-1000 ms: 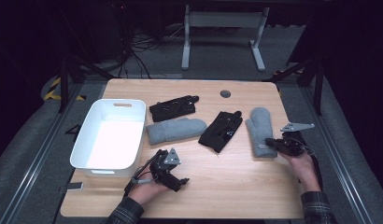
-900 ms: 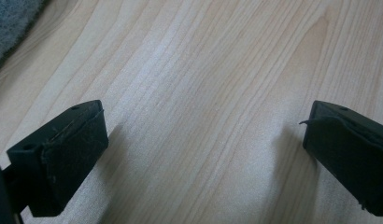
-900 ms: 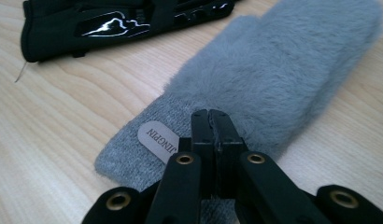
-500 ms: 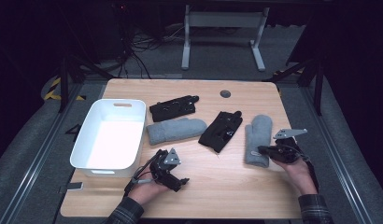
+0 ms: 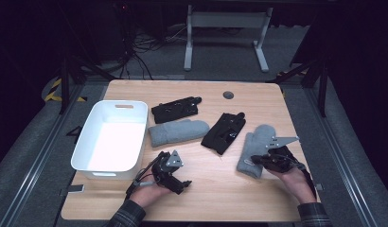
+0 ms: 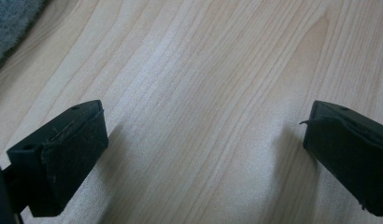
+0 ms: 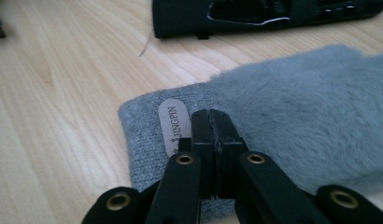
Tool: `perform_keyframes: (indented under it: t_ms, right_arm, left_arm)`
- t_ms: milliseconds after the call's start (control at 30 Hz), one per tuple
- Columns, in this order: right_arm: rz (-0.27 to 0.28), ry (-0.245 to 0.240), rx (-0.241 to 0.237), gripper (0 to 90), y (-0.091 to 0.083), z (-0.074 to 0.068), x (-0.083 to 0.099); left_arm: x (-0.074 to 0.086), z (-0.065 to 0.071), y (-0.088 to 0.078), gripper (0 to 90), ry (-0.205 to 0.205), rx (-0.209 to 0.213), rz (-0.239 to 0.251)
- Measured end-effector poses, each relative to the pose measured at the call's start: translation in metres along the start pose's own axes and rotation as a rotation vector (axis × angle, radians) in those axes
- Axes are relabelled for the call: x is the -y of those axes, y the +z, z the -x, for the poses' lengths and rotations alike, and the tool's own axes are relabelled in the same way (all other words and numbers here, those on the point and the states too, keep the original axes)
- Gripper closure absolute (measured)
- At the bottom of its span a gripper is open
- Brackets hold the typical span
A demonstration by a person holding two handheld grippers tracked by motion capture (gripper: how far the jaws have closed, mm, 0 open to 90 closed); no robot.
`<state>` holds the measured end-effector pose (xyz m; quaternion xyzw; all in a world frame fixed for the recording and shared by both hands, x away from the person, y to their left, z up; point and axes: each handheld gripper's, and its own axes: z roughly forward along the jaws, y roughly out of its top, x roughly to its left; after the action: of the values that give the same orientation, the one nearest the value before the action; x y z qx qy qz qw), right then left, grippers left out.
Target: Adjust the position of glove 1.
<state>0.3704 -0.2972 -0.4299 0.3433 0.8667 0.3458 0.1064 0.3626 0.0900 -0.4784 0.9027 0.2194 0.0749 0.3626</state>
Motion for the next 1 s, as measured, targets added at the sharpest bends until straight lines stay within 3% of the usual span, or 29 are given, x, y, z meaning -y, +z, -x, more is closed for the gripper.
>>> perform_keyframes:
  t_ms: [367,667,1000]
  right_arm:
    - [-0.014,-0.052,-0.064,90.0,0.009,-0.021,-0.007]
    - [-0.032,-0.124,-0.110,90.0,0.018,-0.046,-0.015]
    - [-0.037,-0.174,-0.165,89.9,0.028,-0.069,-0.024]
  left_arm:
    - [0.000,0.000,0.000,0.3,0.001,-0.001,0.001]
    - [0.000,0.000,0.000,0.3,0.001,-0.001,0.001]
    - [0.000,0.000,0.000,0.3,0.000,-0.001,0.001]
